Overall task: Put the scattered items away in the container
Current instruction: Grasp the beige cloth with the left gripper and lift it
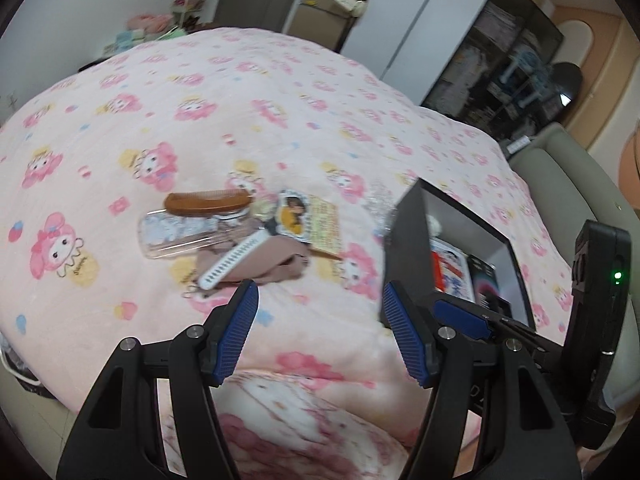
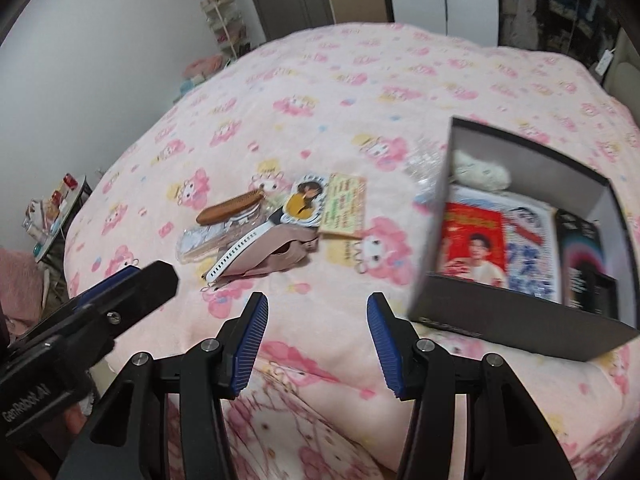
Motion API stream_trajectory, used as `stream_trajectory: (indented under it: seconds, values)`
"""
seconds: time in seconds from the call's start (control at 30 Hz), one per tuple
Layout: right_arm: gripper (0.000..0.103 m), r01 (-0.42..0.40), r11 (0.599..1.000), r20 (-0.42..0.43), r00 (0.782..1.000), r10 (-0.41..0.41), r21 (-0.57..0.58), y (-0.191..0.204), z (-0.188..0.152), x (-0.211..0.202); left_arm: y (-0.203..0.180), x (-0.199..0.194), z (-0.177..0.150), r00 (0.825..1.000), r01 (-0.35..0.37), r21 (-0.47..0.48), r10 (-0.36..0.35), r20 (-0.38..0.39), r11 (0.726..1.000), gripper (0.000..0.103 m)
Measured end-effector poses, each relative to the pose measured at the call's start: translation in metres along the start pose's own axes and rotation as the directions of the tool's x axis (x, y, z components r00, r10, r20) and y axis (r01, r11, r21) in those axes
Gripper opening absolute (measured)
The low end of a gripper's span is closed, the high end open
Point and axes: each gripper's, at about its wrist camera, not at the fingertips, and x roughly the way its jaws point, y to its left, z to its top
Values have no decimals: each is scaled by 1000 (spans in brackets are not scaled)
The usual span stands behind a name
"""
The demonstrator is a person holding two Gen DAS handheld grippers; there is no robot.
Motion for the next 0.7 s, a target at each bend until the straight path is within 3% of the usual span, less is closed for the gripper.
stream_trajectory:
  seconds: [0.17, 0.33, 0.4, 0.5, 0.57, 0.7]
  values:
    - [47, -33, 999, -66, 997, 33, 2, 6, 13, 42, 37, 26, 8, 999, -35, -74, 32, -36, 997, 66]
    - [47, -43, 999, -141, 989, 45, 19, 5, 24, 91, 81, 67, 12, 987, -105, -148, 85, -133, 983, 65]
    - [47, -55, 998, -167, 984, 62, 44, 1, 27, 110, 92, 85, 11, 977, -99, -150, 68, -202, 984, 65]
    - [47, -83, 993, -191, 977, 97, 79, -2, 32, 135, 100, 119, 8, 938, -26, -155, -30, -346, 988, 65]
    - [47, -101, 989, -201, 972, 121, 108, -5, 35, 154, 102, 132, 11, 933, -10, -174, -53, -357, 985, 65]
    - [47, -141, 978, -231, 957, 174, 154, -6, 35, 189, 114, 154, 24, 933, -74, -209, -6, -359, 975, 63]
